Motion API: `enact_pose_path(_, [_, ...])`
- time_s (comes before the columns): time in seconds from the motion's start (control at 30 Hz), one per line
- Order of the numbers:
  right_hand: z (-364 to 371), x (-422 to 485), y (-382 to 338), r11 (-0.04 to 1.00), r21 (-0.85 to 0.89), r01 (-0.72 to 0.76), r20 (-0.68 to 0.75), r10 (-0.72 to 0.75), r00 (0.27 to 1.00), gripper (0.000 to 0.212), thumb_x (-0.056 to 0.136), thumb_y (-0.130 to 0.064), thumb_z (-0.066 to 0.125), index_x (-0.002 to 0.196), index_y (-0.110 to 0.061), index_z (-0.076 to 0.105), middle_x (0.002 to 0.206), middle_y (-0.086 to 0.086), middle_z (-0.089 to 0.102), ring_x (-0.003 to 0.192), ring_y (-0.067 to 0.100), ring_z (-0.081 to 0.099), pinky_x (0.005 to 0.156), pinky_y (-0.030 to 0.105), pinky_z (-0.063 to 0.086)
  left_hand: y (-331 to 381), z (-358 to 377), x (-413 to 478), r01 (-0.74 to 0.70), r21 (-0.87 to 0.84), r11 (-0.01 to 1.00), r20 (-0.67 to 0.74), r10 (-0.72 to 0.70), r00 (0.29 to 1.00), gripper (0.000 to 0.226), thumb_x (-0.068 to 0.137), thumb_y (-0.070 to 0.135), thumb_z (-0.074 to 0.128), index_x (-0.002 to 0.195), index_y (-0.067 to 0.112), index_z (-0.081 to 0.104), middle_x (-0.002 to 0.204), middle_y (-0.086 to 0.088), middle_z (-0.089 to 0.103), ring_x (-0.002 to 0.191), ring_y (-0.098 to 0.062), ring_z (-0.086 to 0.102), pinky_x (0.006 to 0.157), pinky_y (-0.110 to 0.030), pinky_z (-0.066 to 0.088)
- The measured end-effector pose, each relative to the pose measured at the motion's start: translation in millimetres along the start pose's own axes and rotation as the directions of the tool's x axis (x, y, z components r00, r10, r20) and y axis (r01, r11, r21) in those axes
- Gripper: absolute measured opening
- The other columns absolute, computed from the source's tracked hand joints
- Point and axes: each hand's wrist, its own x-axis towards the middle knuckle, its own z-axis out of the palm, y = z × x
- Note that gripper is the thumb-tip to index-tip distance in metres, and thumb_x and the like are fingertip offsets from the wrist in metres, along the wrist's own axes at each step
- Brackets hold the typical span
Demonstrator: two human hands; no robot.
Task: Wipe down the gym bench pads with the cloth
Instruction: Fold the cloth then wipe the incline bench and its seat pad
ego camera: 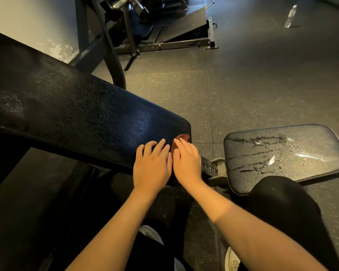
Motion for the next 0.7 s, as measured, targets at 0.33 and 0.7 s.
enact_pose_path(0.33, [-5.8, 59.3, 12.0, 0.999, 0.010, -0.041, 0.161, 0.039, 0.986, 0.049, 0.107, -0.020, 0.029, 0.156, -0.014, 0.028, 0.164, 0.005, 0.023, 0.152, 0.025, 0.017, 0.125, 0.038, 0.015, 3.7, 1.0, 30.9, -0.028, 0.024, 0.999, 0.116, 0.025, 0.993, 0.035, 0.100, 0.043, 0.043, 0.120, 0.031, 0.070, 0.138, 0.010, 0.061, 0.115, -0.024, 0.048, 0.087, -0.044, 0.030])
enact_pose_path(0.7, [-4.7, 42.8, -23.9, 0.999, 0.046, 0.026, 0.177, -0.033, 0.984, 0.047, 0.109, -0.025, 0.031, 0.155, -0.023, 0.033, 0.164, -0.002, 0.024, 0.153, 0.023, 0.012, 0.125, 0.040, 0.012, -21.6, -15.0, 32.2, 0.028, -0.033, 0.999, 0.107, -0.025, 0.994, 0.034, 0.100, 0.035, 0.048, 0.123, 0.024, 0.070, 0.133, 0.006, 0.065, 0.117, -0.022, 0.054, 0.095, -0.042, 0.033])
